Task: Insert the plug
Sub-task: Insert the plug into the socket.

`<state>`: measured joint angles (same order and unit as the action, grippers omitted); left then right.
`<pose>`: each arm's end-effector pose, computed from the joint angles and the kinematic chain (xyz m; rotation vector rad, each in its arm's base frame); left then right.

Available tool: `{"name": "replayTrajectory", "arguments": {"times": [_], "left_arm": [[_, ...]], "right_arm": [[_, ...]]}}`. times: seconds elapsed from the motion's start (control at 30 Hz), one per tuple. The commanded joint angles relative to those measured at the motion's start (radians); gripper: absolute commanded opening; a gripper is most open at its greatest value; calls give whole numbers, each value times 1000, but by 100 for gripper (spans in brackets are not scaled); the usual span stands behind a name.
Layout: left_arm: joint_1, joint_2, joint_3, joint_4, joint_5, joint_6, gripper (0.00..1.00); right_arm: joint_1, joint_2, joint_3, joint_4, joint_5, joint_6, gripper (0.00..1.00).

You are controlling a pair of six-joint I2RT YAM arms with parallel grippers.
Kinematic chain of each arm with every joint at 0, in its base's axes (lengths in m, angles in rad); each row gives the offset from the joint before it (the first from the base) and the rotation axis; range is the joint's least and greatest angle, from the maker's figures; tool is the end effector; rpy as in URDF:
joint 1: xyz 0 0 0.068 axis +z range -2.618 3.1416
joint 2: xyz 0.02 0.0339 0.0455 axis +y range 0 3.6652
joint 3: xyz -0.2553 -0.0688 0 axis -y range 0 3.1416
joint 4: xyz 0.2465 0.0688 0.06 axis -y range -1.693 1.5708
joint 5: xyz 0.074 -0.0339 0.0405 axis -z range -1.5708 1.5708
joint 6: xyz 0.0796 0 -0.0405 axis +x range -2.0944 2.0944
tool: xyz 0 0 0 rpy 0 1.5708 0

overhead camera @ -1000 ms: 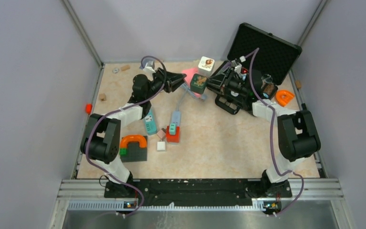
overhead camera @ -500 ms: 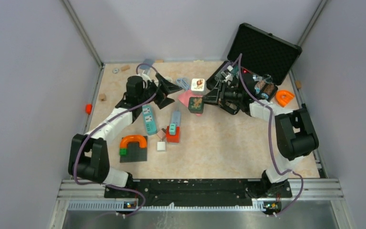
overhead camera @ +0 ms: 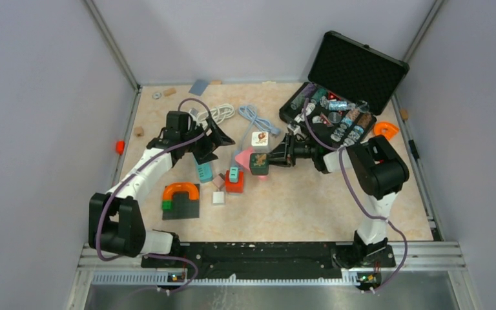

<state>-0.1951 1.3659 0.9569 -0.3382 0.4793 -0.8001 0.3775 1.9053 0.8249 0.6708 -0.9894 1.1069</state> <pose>0.3109 -0.0989 0.2222 -0.4781 2.4059 -1.0322 0.3295 0.2022 0.1186 0.0571 2.3238 1.8429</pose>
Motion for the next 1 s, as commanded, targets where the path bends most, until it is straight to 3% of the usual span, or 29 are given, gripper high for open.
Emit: {"name": "replayTrajectory", "arguments": {"times": [0.0, 0.37, 0.6, 0.77, 0.9, 0.97], "left_arm": [[6, -13, -9, -27, 11, 39, 99], [6, 47, -8, -8, 33, 50, 99], [6, 117, 7, 4, 58, 61, 92], [1, 166, 13, -6, 68, 96, 74], [-15, 213, 24, -7, 80, 116, 51], [-24, 241, 30, -6, 80, 121, 47]], "right_arm": [[17, 34, -5, 383, -27, 171, 0], [43, 139, 24, 372, -49, 155, 0], [43, 112, 79, 108, -35, -22, 0], [43, 108, 95, 18, -16, -86, 0], [43, 95, 89, -5, 6, -111, 0], [43, 103, 91, -11, 6, -115, 0]]}}
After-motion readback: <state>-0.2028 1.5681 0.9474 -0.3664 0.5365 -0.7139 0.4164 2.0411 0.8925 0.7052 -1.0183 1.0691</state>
